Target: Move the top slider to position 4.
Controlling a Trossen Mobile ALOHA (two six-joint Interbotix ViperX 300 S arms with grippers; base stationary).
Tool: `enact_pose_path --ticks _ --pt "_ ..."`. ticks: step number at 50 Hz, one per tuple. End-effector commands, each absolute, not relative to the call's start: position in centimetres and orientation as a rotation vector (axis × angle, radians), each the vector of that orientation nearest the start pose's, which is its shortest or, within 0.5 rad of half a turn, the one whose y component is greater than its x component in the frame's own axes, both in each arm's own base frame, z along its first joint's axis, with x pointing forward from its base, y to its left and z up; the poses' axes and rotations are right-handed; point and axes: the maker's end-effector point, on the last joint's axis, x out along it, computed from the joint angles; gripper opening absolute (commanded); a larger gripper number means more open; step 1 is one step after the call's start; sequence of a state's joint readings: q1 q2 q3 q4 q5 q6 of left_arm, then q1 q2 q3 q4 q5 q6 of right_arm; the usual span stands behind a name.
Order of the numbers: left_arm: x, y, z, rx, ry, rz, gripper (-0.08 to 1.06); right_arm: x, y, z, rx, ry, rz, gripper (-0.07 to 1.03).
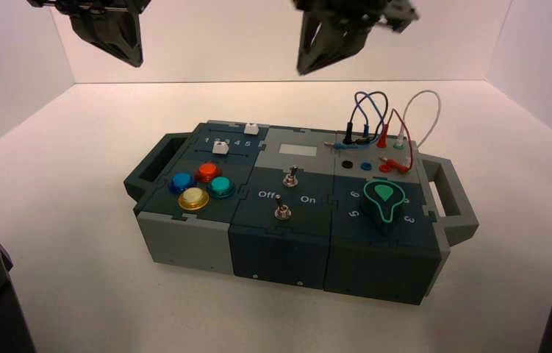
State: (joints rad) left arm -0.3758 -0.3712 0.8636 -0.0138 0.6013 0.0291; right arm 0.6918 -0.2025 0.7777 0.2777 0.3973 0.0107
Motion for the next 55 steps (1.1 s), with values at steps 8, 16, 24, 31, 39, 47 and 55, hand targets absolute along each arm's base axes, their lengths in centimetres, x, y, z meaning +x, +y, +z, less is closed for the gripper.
enact_pose_path --ticks 8,16,24,31,39,47,55 --pt "27.9 -11.3 13.9 0.223 1.059 -0.363 -0.03 26.7 26.1 12.4 0.058 1.099 0.592 -0.02" --pt "27.8 -11.2 13.9 0.222 1.062 -0.36 -0.03 26.9 26.9 11.2 0.104 1.157 0.576 -0.02" --pt "27.8 -11.2 13.9 0.223 1.067 -0.362 -0.03 27.1 27.4 9.4 0.107 1.209 0.559 -0.02" --pt "27.7 -11.2 13.8 0.224 1.071 -0.362 -0.03 27.5 27.8 8.4 0.113 1.235 0.547 -0.02" --pt "27.8 -11.2 13.8 0.225 1.074 -0.361 -0.03 28.1 28.4 7.6 0.108 1.246 0.543 -0.02" --pt "27.8 -11.2 13.7 0.226 1.075 -0.362 -0.03 28.6 28.8 7.1 0.103 1.252 0.542 -0.02" --pt "27.8 -11.2 13.7 0.227 1.077 -0.362 -0.03 28.9 29.0 6.7 0.101 1.259 0.539 -0.02"
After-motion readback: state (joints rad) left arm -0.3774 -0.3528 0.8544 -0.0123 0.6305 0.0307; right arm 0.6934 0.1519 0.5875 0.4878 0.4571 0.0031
